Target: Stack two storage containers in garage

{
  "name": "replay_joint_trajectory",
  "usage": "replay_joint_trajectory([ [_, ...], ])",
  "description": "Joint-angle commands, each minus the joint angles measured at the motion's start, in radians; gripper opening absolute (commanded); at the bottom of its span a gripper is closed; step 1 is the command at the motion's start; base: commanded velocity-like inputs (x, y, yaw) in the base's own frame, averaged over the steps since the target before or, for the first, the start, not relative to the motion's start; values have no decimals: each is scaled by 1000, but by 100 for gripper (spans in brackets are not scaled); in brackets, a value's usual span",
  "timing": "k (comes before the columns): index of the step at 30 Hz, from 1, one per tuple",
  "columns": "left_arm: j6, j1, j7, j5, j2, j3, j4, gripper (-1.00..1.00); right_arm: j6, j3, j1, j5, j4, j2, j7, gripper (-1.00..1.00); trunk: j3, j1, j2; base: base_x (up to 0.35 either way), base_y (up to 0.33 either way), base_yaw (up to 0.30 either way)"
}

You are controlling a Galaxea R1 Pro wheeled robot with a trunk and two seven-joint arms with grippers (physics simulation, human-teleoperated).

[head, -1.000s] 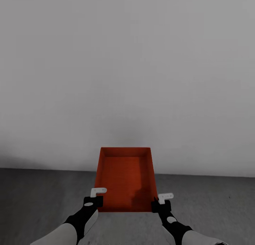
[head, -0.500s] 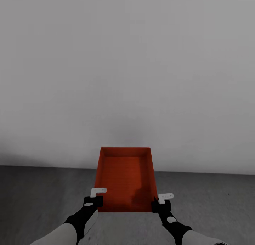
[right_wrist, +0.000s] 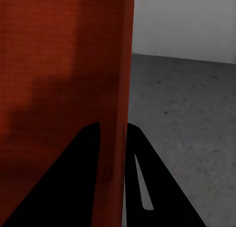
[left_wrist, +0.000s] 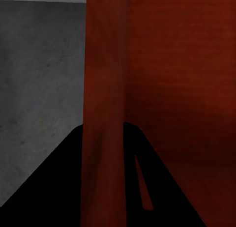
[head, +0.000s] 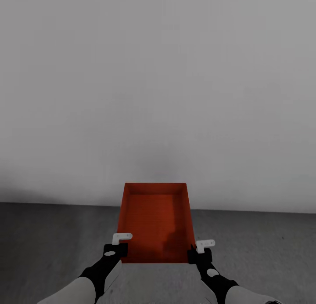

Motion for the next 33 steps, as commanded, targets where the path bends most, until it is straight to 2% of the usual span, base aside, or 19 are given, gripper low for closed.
replay_joint_trajectory([
  [1, 4, -2, 11, -3, 12, 73, -6, -100, -2, -8, 0, -4, 8, 0, -1, -100, -3, 0, -1, 0, 0, 0],
  [33, 3, -2, 11, -3, 12, 73, -6, -100, -2, -8, 0, -4, 8, 0, -1, -100, -54, 0, -1, 0, 0, 0],
])
